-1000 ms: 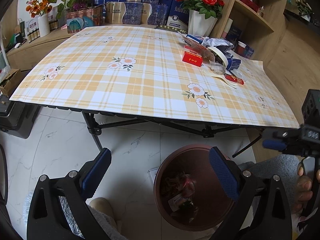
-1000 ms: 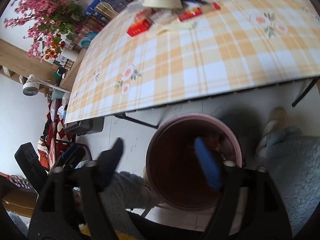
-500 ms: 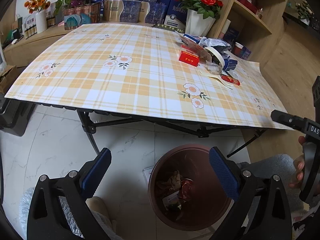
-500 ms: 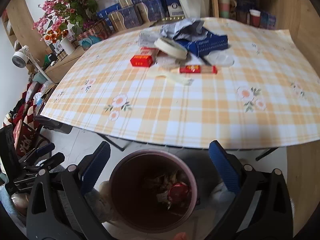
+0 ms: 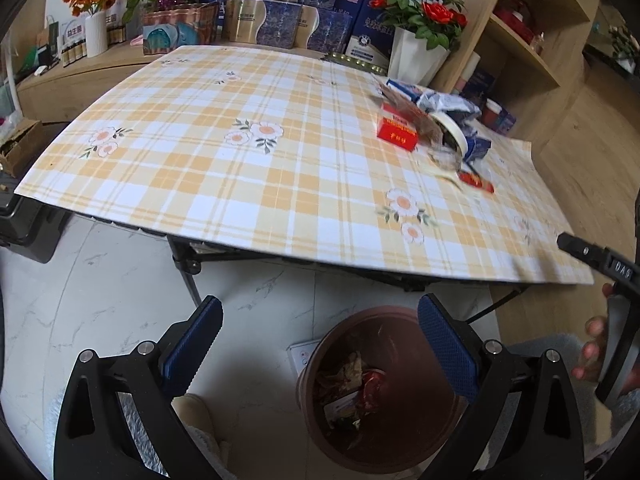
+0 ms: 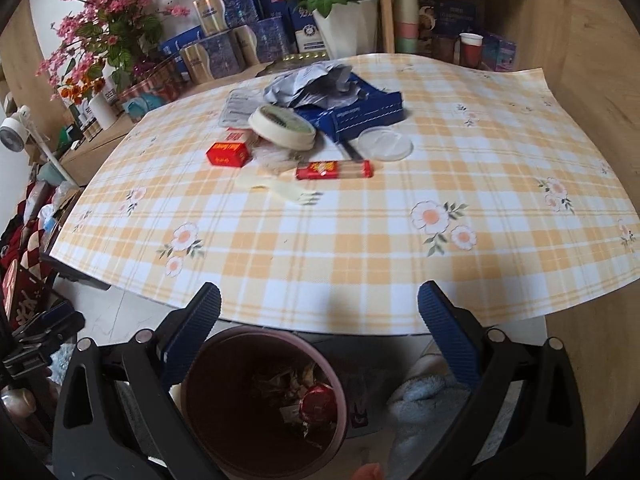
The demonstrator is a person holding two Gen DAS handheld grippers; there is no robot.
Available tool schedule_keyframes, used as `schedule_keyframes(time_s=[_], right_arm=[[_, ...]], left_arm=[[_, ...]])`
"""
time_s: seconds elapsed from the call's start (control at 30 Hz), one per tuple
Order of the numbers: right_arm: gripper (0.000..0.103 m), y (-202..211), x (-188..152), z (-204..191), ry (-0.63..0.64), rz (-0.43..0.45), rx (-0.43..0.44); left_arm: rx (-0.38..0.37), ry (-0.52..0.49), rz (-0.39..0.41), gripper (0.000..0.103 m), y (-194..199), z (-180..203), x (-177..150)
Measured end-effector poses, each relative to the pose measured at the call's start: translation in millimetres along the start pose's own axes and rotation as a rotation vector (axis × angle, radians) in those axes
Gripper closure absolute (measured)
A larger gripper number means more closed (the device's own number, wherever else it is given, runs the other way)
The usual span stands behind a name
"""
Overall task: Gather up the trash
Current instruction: 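Move both tools back toward the remaining trash on the table, then grasp the crumpled white paper with the right gripper while the left gripper grasps a white paper strip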
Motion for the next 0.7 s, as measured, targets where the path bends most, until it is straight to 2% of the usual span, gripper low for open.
schedule_keyframes(time_s=[0.17, 0.3, 0.47, 0.6, 0.7], right_arm=[[0.006, -4, 13, 11, -0.006, 0.032, -0.012], [0.006, -19, 41, 23, -0.005, -0.011, 0.058], [0.006, -49, 93, 28, 0.134, -0.069, -0.065], [0.006, -83, 145, 28, 0.341, -0.042, -0.164], [0.006, -115, 177, 27, 0.448, -0.044, -0.205]], left_arm=[[-0.027, 0.053, -0.008, 0.007, -7, -2, 19], [-0.046, 0.097, -0.024, 0.007, -19, -3, 38], [-0.024, 0.172, -0.033, 0.007, -40, -7, 70], [-0.014, 0.249, -0.046, 0.007, -56, -11, 96], [-0.025, 0.279, -0.04, 0.007, -67, -9, 114]])
Point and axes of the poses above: each gripper's, at about its wrist camera, not at the fingertips, and y roughly against the way its jaws point, z to its right, x to its top, the point moved 1 cm from there along -y, roughly the way its jaws point, and after that the axes turned 7 degrees about x, right-handed, at the moved point
